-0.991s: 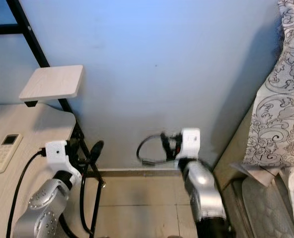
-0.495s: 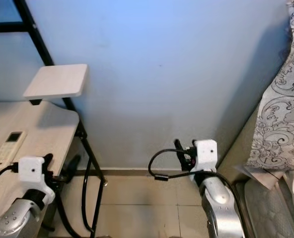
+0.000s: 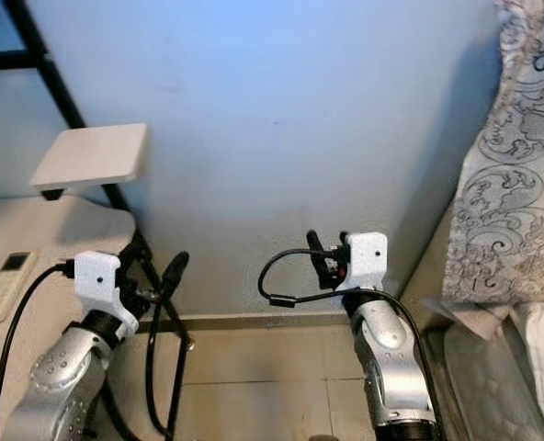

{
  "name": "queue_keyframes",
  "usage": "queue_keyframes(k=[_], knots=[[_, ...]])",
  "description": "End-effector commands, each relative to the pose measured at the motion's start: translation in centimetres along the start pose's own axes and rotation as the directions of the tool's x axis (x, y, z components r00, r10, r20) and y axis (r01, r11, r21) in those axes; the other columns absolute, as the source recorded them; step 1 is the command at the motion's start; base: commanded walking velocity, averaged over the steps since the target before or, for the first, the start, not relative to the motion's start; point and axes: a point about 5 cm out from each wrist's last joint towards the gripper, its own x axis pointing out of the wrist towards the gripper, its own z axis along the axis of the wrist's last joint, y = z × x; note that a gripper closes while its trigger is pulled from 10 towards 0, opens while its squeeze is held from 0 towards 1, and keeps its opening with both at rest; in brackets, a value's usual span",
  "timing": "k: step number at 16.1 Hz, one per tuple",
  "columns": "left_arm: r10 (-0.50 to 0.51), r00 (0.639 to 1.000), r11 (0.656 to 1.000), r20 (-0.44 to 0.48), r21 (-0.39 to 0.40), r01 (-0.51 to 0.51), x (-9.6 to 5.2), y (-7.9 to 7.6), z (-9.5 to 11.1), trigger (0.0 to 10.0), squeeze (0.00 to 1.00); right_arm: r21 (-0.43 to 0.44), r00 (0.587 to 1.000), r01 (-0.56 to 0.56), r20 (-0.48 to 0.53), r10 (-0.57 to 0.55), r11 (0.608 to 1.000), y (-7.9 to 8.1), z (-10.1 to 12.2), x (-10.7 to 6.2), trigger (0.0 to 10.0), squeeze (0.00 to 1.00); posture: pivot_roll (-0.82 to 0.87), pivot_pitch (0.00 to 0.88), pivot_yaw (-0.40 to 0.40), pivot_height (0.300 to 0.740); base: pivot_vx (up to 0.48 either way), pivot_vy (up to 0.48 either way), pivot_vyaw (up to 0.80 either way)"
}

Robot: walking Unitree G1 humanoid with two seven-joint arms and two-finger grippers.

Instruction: Clean up the room

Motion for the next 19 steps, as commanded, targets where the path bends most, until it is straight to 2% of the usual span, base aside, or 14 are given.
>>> queue_keyframes(k=[1,4,9,10,12,13,14,15,16,17,19], knots=[[-0.011,1.0,1.0,-0.008,0.005,0.011,0.3,-0.2,-0.1,10.0,0.0,-0.02,1.0,-0.008,-0.004,0.008,1.0,0.0,0.2,0.3,10.0,0.0,-0.15,0.0,0.124,0.74,0.0,-0.461,-0.77],[0.006,1.0,1.0,-0.002,-0.004,-0.006,0.9,0.0,0.0,10.0,0.0,-0.028,1.0,-0.006,-0.02,0.006,1.0,0.0,-0.4,0.3,10.0,0.0,-0.15,0.0,0.129,0.74,0.0,-0.134,-0.74],[-0.032,0.999,0.999,-0.008,-0.023,0.032,1.1,-0.3,-0.4,10.0,0.0,-0.036,0.999,-0.038,-0.027,0.038,0.999,0.2,-0.7,0.3,10.0,0.0,-0.15,0.0,0.116,0.74,0.0,0.0,-0.73],[-0.036,0.999,0.999,-0.003,-0.022,0.036,1.0,-0.3,-0.5,10.0,0.0,-0.04,0.999,-0.019,-0.029,0.017,0.999,-0.2,-0.7,0.2,10.0,0.0,-0.15,0.0,0.109,0.74,0.0,0.0,-0.74],[-0.033,0.999,0.998,0.005,-0.054,0.033,1.2,-0.3,-0.9,10.0,0.0,0.019,0.995,0.093,-0.022,-0.093,0.995,-1.9,-0.3,0.2,10.0,0.0,-0.15,0.0,0.094,0.74,0.0,0.0,-0.73],[-0.017,1.0,0.996,0.008,-0.092,0.018,1.4,-0.2,-1.0,10.0,0.0,-0.01,0.998,0.057,-0.022,-0.057,0.998,-1.5,-0.4,0.3,10.0,0.0,-0.15,0.0,0.101,0.74,0.0,0.0,-0.74],[0.031,0.999,0.985,0.016,-0.172,-0.028,1.5,0.2,-1.3,10.0,0.0,-0.045,0.999,0.008,-0.031,-0.009,0.999,-0.8,-0.3,0.7,10.0,0.0,-0.15,0.0,0.096,0.74,0.0,0.0,-0.74],[0.063,0.998,0.979,0.011,-0.197,-0.06,1.3,0.5,-1.6,10.0,0.0,-0.053,0.999,-0.023,-0.029,0.022,0.998,-0.4,0.0,0.9,10.0,0.0,-0.15,0.0,0.085,0.74,0.0,0.0,-0.74],[0.074,0.997,0.977,0.005,-0.201,-0.071,1.2,0.5,-1.8,10.0,0.0,-0.064,0.999,-0.046,-0.032,0.044,0.997,-0.2,0.1,1.0,10.0,0.0,-0.15,0.0,0.085,0.74,0.0,0.0,-0.74],[0.066,0.998,0.982,0.01,-0.178,-0.064,1.1,-0.3,-2.0,10.0,0.0,-0.073,0.994,-0.095,-0.066,0.09,0.993,-0.1,-0.2,1.1,10.0,0.0,-0.14,0.0,0.044,0.74,0.0,0.0,-0.74],[0.05,0.999,0.985,0.016,-0.167,-0.047,1.3,-0.8,-1.9,10.0,0.0,-0.076,0.992,-0.099,-0.089,0.092,0.992,-0.6,-0.5,1.2,10.0,0.0,-0.13,0.0,0.04,0.74,0.0,0.0,-0.73]])
